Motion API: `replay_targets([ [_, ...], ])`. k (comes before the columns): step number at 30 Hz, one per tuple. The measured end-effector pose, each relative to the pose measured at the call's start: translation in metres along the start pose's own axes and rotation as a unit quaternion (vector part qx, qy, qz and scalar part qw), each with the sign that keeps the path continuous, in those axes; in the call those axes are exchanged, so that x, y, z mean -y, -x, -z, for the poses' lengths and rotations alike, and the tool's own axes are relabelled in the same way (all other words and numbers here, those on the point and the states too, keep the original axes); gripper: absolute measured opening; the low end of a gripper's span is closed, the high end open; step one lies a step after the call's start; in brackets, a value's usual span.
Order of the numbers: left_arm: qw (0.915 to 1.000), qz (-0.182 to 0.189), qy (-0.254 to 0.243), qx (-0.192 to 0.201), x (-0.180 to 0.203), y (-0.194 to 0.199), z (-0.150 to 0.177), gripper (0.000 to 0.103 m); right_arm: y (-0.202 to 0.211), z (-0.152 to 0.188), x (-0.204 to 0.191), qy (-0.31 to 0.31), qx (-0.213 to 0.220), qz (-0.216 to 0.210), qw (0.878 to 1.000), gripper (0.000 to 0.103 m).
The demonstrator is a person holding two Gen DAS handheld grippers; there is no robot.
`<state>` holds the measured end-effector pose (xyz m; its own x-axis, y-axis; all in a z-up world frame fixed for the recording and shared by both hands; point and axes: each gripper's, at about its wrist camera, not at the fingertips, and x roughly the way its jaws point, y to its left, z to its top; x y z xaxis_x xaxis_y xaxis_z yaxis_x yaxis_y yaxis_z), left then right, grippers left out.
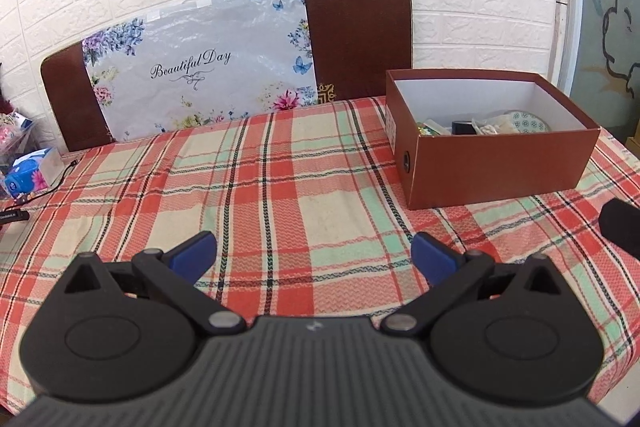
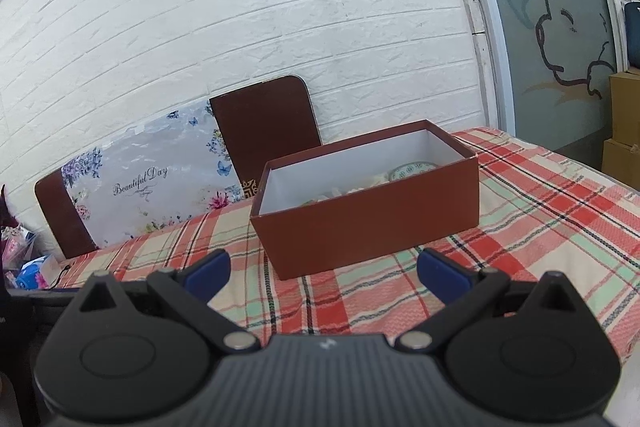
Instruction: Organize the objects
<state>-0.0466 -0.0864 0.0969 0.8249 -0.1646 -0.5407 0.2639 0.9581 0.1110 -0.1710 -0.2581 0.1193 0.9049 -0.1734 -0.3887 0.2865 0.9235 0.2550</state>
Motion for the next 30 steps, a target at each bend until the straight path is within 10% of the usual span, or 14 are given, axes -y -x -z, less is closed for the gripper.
replay_targets([
  [30, 0.9992, 0.032, -0.004, -0.024, 0.002, 0.0, 0.004, 0.103, -0.004, 0.006, 0.0, 0.009, -0.012, 0.006, 1.0, 0.103],
])
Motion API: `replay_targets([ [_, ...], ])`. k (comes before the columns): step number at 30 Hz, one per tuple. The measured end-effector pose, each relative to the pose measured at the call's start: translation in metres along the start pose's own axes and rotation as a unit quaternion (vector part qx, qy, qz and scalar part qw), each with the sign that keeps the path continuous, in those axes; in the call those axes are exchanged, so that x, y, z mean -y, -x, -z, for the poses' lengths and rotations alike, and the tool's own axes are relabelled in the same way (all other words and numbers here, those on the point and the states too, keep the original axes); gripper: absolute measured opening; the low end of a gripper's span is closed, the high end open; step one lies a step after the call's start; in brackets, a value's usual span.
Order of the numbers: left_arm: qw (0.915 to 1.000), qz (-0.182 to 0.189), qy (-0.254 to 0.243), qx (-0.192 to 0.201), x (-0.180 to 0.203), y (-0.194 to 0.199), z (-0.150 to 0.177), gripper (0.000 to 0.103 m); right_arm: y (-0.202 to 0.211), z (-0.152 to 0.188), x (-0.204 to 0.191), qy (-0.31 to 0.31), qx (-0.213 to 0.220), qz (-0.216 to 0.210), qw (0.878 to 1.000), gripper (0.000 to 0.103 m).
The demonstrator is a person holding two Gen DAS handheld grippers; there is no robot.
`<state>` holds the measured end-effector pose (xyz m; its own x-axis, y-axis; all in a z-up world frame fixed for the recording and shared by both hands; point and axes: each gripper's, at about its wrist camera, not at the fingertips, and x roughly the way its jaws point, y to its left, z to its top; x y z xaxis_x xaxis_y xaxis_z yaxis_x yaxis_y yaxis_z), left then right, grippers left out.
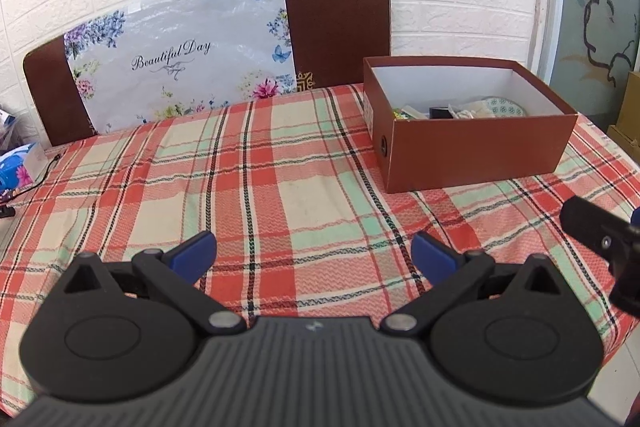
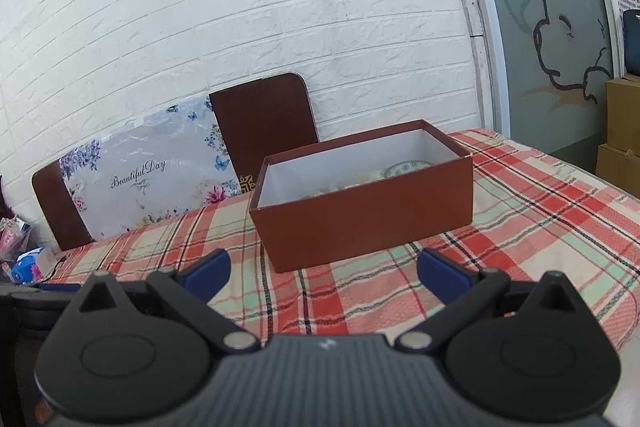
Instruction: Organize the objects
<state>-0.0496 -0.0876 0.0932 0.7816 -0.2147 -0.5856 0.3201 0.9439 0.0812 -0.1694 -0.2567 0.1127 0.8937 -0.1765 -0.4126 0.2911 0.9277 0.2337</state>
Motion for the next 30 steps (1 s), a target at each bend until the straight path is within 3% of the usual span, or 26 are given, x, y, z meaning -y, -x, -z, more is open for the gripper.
replay_targets([
  [24, 0.9997, -0.011, -0.019, 0.011, 0.013, -0.013, -0.007, 0.103, -0.027, 0.004, 0.019, -0.014, -0.013, -0.007, 1.0, 0.103],
  [30, 0.9992, -0.033, -0.019, 0.013, 0.014, -0.015, -0.012, 0.103, -0.034, -0.005, 0.019, -0.013, -0.009, -0.012, 1.0, 0.103],
])
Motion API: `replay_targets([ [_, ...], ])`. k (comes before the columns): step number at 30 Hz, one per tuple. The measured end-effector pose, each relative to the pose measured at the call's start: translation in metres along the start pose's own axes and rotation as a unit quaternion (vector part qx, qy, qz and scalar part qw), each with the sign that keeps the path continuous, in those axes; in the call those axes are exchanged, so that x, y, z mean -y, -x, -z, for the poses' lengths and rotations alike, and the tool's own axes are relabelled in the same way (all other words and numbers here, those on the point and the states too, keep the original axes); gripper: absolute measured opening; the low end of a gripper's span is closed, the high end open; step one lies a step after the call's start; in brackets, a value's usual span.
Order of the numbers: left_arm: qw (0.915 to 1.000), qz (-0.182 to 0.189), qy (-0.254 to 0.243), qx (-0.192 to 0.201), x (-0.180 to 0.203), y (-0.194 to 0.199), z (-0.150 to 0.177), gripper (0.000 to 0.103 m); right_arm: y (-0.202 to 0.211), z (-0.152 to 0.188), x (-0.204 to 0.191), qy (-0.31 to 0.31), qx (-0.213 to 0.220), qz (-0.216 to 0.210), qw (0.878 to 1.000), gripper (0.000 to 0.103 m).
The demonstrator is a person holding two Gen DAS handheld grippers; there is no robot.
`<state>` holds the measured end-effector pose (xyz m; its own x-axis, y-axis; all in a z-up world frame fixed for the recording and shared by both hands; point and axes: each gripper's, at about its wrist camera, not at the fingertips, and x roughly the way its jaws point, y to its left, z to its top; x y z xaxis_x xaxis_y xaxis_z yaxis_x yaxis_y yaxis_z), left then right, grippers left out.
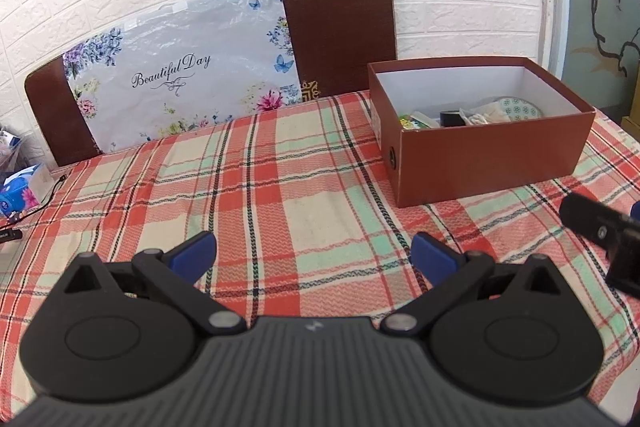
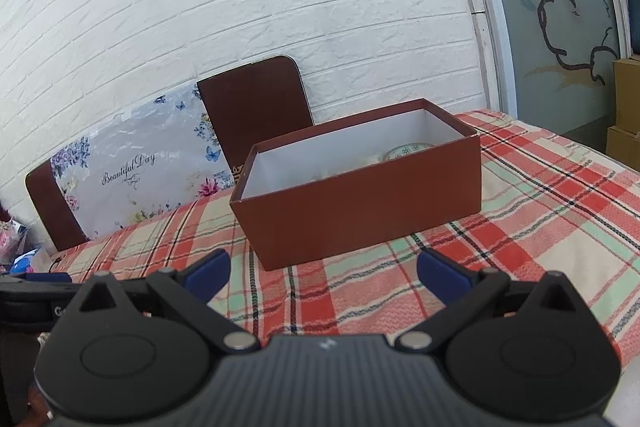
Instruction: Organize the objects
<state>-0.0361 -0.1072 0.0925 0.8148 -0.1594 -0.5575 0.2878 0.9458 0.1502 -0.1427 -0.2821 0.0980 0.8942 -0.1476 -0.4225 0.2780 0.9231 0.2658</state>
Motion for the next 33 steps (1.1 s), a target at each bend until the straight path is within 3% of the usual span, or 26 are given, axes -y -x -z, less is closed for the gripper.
replay_targets([
  [8, 0.9999, -0.005, 0.014, -0.002, -0.001, -0.001, -0.007, 0.103, -0.003, -0.027, -0.001, 0.003, 0.024, -0.003, 1.0, 0.103],
  [17, 0.9998, -0.008, -0.002, -0.016, 0.012, -0.005, -0.007, 0.103, -0.011, -0.007, 0.005, -0.014, -0.011, -0.004, 1.0, 0.103],
  [33, 0.9995, 0.0, -0.004, -0.033, 0.022, -0.008, -0.008, 0.103, -0.007, -0.008, 0.014, -0.026, -0.005, 0.015, 1.0, 0.103],
])
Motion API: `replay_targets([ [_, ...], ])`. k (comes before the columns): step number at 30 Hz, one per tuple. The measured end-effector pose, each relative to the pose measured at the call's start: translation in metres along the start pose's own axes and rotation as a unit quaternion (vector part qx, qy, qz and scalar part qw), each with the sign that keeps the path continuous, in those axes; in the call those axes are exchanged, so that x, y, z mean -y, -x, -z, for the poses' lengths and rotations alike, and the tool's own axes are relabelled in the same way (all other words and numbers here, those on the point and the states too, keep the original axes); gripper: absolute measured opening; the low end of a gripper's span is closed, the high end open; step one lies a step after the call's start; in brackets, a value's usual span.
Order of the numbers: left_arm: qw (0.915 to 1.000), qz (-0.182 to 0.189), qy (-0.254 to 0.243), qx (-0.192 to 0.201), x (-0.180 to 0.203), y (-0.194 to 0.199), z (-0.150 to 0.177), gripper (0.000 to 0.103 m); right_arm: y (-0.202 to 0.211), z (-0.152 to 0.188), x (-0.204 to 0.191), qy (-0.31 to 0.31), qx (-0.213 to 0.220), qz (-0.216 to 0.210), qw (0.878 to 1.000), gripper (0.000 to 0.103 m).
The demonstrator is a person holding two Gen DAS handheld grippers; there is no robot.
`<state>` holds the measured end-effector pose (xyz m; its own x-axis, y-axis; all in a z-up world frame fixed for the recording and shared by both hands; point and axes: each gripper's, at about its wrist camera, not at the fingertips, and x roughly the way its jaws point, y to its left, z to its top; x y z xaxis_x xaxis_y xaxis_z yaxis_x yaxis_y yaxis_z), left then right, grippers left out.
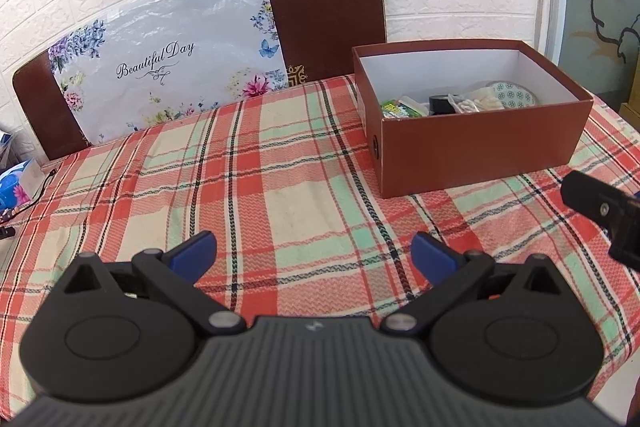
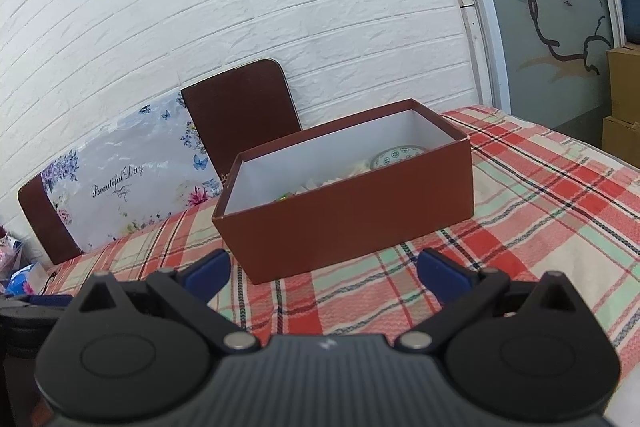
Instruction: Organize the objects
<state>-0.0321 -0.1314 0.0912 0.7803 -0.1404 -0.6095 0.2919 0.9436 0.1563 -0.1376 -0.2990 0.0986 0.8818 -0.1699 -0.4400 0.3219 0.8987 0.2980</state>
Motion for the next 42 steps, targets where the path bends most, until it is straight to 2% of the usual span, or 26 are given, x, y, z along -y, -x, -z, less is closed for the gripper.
replay_targets([
  [30, 1.0, 0.007, 0.002, 0.005, -0.0025, 0.005, 0.0028, 0.103, 0.004, 0.0029, -0.0022, 0.004, 0.0, -0.001, 1.0, 0.103],
  [42, 0.9998, 0.011, 0.004, -0.014, -0.0018, 0.0, 0.0053, 0.103, 0.0024, 0.0059, -0.002, 0.003, -0.004, -0.003, 1.0, 0.103],
])
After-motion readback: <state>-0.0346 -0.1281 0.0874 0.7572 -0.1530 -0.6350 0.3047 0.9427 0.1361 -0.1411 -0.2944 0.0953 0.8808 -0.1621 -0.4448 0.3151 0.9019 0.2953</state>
